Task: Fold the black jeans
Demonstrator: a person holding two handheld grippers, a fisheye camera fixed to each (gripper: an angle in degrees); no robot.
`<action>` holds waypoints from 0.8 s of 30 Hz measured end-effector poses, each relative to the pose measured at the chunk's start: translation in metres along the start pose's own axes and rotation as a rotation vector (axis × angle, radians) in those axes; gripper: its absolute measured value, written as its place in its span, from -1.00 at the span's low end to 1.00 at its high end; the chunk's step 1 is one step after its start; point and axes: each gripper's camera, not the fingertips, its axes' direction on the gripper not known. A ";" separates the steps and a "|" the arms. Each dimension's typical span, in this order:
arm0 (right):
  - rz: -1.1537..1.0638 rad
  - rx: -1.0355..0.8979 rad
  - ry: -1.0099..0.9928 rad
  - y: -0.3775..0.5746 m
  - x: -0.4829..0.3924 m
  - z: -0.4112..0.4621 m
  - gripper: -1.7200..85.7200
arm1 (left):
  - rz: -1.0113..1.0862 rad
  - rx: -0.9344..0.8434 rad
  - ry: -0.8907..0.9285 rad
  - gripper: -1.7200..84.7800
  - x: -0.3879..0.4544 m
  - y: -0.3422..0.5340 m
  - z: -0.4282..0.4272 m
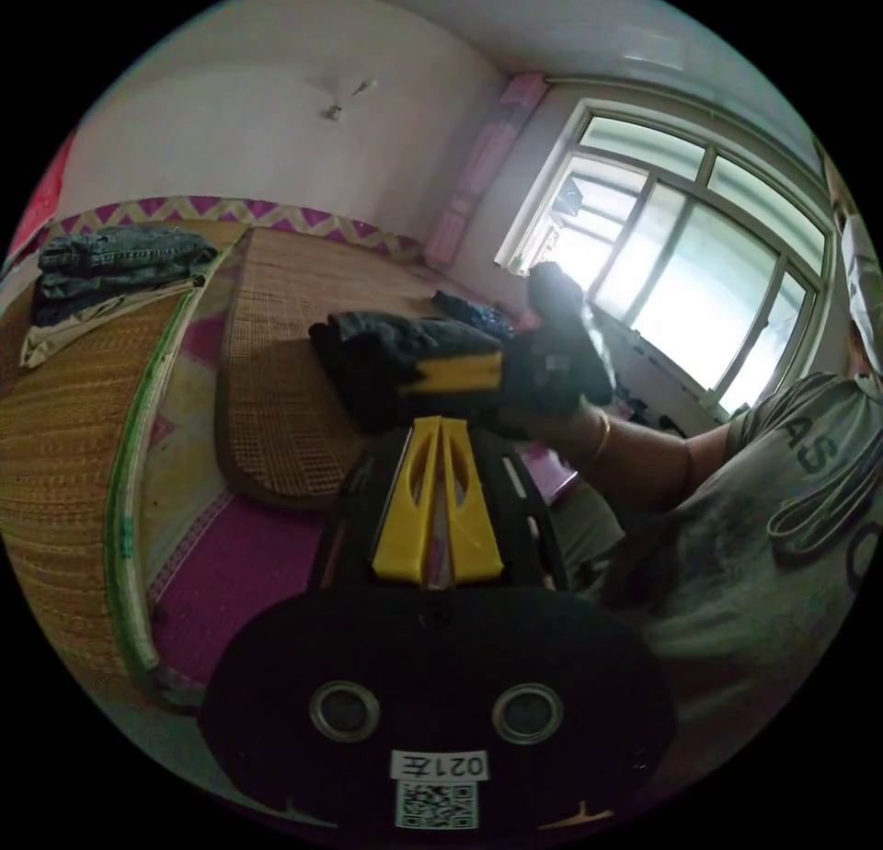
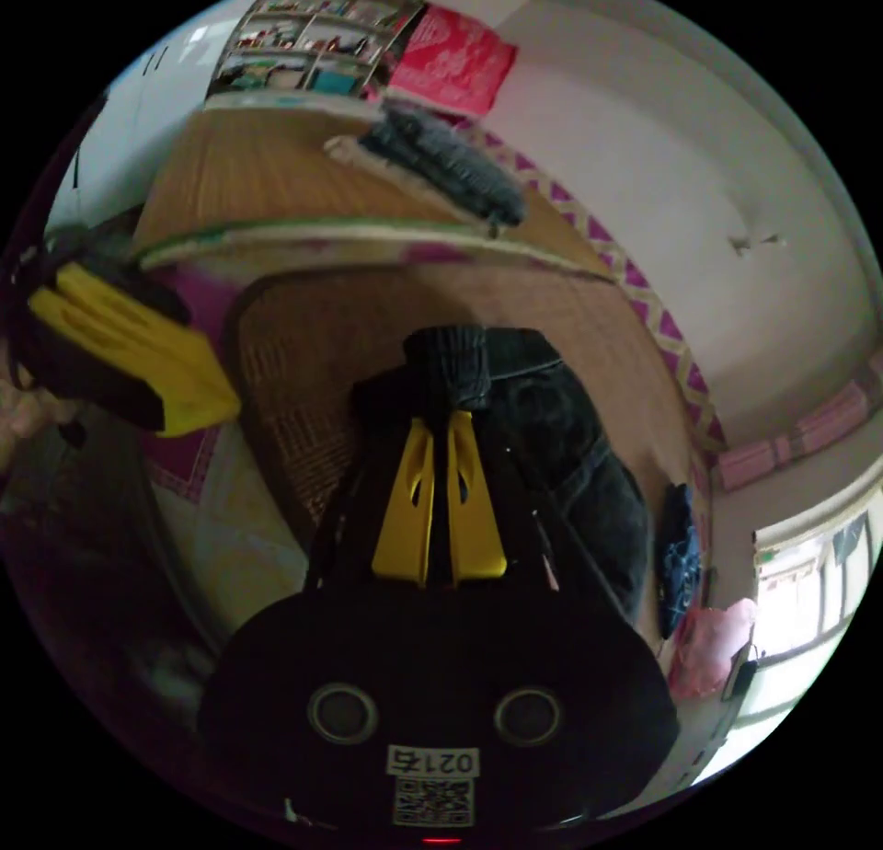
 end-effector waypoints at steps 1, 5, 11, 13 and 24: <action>0.013 0.038 0.025 0.006 -0.004 0.002 -0.94 | -0.016 0.013 0.001 -0.98 -0.004 -0.006 0.002; -0.032 0.014 -0.042 0.016 0.007 0.001 -0.90 | -0.056 0.047 -0.040 -0.98 -0.015 -0.029 0.008; 0.225 0.116 -0.199 0.092 0.123 -0.050 -0.86 | 0.026 0.025 -0.088 -0.91 -0.024 -0.090 0.036; 0.421 0.098 -0.155 0.138 0.183 -0.042 -0.84 | 0.085 -0.036 -0.114 -0.88 -0.025 -0.118 0.067; 0.589 0.036 -0.376 0.232 0.295 0.055 -0.92 | 0.117 -0.281 -0.355 -0.97 -0.078 -0.132 0.167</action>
